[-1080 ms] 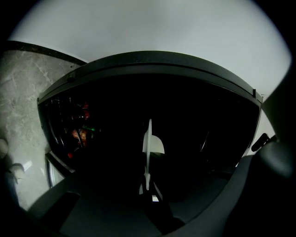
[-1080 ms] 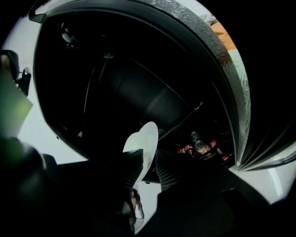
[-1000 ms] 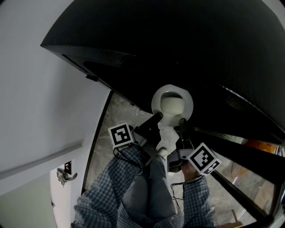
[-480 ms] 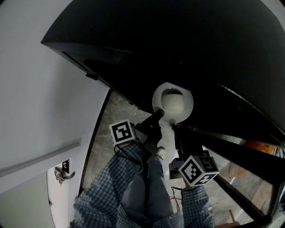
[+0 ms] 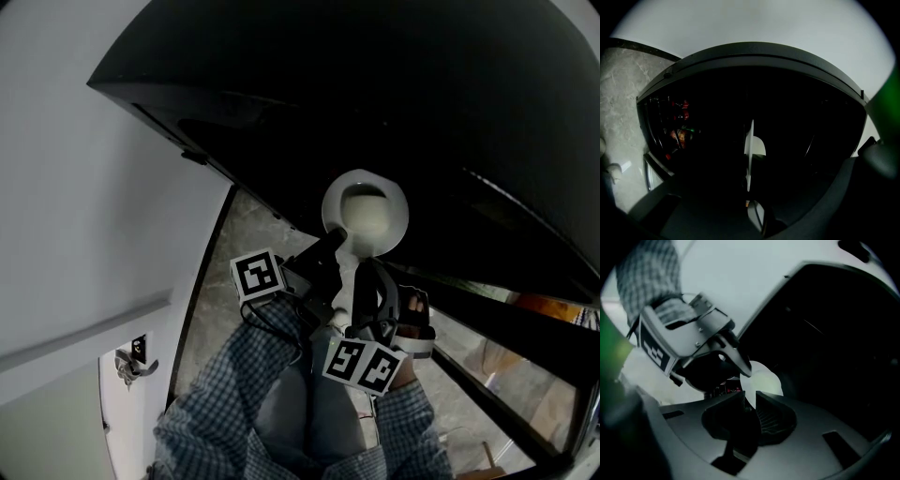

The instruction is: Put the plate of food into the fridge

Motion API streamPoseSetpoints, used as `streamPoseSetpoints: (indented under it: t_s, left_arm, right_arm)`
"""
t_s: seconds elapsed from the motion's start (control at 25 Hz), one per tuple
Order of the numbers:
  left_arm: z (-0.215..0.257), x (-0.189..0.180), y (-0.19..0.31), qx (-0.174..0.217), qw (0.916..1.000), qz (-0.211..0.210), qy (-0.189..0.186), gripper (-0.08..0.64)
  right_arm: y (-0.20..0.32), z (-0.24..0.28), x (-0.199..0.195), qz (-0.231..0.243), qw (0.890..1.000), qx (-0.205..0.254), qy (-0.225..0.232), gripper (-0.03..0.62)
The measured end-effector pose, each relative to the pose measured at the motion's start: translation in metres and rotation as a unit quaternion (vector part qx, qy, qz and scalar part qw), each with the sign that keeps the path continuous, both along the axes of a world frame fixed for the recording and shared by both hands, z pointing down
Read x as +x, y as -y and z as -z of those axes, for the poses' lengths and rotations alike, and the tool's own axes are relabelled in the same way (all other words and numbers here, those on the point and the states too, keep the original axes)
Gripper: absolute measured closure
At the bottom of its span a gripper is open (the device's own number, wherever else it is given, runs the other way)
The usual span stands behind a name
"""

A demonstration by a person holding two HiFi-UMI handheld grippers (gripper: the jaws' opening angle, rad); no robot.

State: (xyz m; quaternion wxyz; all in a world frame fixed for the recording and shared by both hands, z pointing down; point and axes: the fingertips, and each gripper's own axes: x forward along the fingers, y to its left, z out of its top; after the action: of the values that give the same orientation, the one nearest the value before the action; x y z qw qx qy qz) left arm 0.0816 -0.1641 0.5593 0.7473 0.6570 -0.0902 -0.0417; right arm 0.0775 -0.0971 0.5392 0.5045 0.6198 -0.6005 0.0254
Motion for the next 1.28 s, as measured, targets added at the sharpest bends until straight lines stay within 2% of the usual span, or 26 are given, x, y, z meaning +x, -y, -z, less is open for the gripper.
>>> streamPoseSetpoints:
  t_s: [0.08,0.52,0.64,0.96,1.16,1.28]
  left_arm:
    - [0.001,0.001,0.0,0.001,1.0,-0.001,0.0,0.529]
    - [0.002,0.001,0.0,0.002,1.0,-0.005,-0.003,0.528]
    - [0.003,0.0,0.0,0.003,1.0,-0.006,-0.003,0.528]
    - [0.005,0.001,0.003,0.001,0.9999,-0.005,-0.01,0.528]
    - [0.01,0.003,0.003,0.016,0.9997,-0.012,-0.014,0.526]
    - [0.014,0.003,0.003,0.021,0.9994,-0.02,-0.019,0.501]
  right_arm:
    - [0.002,-0.004,-0.003,0.029,0.999,-0.017,-0.038,0.526]
    - [0.009,-0.021,-0.006,0.091,0.987,-0.057,-0.118,0.526]
    - [0.01,-0.018,-0.005,0.093,0.986,-0.055,-0.125,0.558]
    - [0.013,-0.016,-0.004,0.082,0.988,-0.058,-0.12,0.56]
    - [0.014,-0.015,-0.003,0.078,0.988,-0.058,-0.118,0.56]
    - [0.015,-0.015,-0.003,0.076,0.989,-0.058,-0.115,0.56]
